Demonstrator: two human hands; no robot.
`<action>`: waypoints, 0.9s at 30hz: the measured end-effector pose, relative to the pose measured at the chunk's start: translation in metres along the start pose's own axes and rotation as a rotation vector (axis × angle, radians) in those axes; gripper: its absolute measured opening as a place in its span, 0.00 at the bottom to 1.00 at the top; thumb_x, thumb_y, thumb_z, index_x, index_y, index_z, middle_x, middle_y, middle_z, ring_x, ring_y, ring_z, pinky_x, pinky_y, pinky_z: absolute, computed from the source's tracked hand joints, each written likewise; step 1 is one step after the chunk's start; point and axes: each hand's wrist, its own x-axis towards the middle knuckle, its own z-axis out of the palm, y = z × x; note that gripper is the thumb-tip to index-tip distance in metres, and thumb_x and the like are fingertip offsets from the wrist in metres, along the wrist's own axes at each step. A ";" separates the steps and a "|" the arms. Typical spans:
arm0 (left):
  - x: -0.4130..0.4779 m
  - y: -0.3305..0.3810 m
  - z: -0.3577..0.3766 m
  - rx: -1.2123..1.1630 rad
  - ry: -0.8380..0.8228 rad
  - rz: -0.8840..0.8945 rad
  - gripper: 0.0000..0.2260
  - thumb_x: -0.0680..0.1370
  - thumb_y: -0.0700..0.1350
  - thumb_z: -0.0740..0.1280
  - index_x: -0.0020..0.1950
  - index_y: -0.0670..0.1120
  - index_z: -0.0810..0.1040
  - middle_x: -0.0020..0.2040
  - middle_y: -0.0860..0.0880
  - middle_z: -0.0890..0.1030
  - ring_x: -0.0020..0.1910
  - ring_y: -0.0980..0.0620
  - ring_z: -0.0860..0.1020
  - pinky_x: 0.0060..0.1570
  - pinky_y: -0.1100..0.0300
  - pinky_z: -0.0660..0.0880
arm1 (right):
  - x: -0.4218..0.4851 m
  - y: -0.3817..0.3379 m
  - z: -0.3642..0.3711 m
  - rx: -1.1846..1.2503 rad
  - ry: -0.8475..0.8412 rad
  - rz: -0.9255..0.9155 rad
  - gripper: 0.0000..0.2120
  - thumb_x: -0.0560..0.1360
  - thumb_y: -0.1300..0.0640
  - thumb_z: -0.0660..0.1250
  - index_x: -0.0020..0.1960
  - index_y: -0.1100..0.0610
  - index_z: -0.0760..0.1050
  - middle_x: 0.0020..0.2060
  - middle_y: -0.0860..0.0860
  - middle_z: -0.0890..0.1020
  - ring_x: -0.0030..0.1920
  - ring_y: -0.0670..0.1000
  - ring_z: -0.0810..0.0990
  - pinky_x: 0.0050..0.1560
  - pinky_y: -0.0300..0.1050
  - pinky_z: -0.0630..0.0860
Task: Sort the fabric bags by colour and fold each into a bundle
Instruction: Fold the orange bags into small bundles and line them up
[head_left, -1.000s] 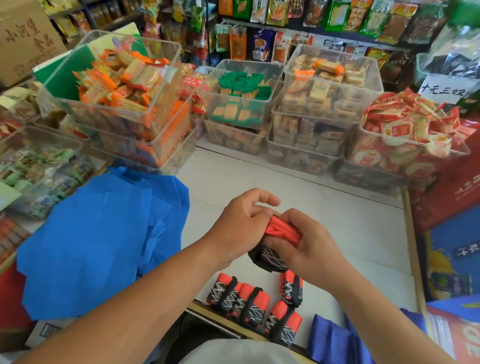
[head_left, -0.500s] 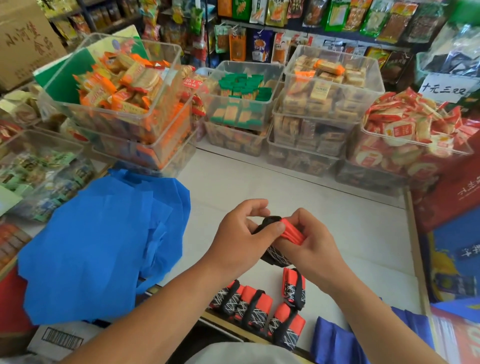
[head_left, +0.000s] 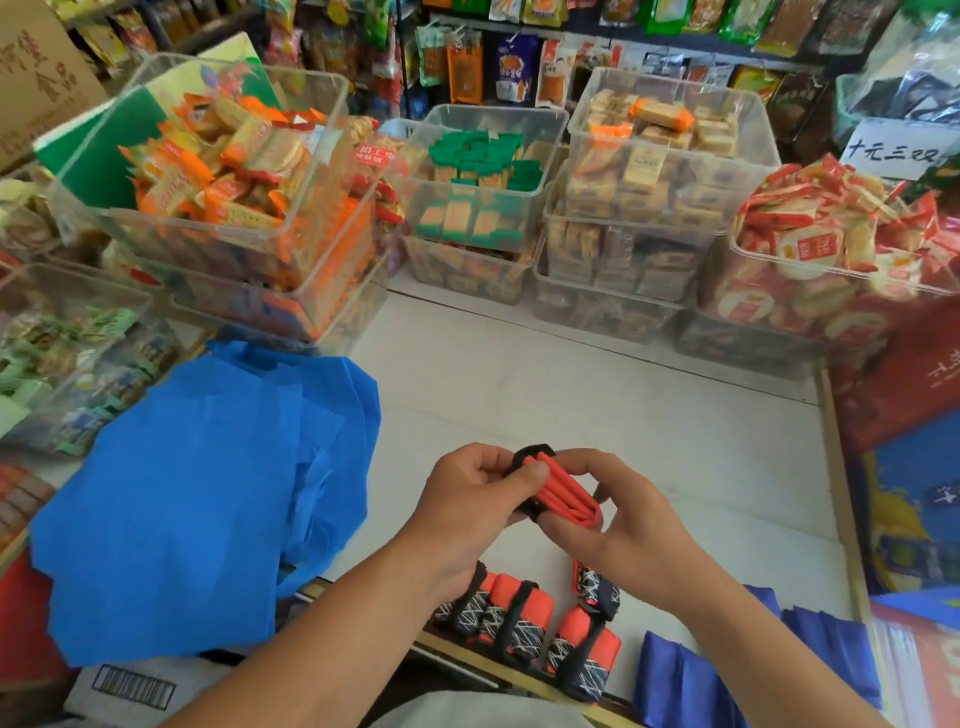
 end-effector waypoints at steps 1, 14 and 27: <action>0.003 0.002 -0.004 -0.032 -0.033 -0.021 0.12 0.77 0.41 0.75 0.58 0.38 0.81 0.51 0.39 0.86 0.54 0.43 0.86 0.61 0.45 0.81 | -0.001 0.000 0.003 0.009 0.005 -0.029 0.16 0.75 0.57 0.76 0.59 0.44 0.78 0.51 0.44 0.83 0.50 0.45 0.80 0.48 0.33 0.74; 0.034 0.028 -0.045 0.195 0.012 0.073 0.04 0.76 0.35 0.75 0.48 0.42 0.85 0.44 0.44 0.87 0.48 0.43 0.86 0.55 0.46 0.83 | 0.033 -0.004 0.042 -0.080 0.053 -0.151 0.08 0.80 0.52 0.64 0.54 0.55 0.71 0.44 0.50 0.77 0.42 0.55 0.77 0.39 0.58 0.76; 0.023 0.045 -0.064 0.564 -0.061 0.584 0.14 0.82 0.43 0.68 0.66 0.54 0.82 0.57 0.60 0.84 0.56 0.62 0.81 0.56 0.61 0.81 | 0.059 -0.039 0.054 0.169 0.172 0.139 0.11 0.81 0.65 0.68 0.55 0.56 0.67 0.42 0.53 0.80 0.34 0.41 0.80 0.34 0.33 0.75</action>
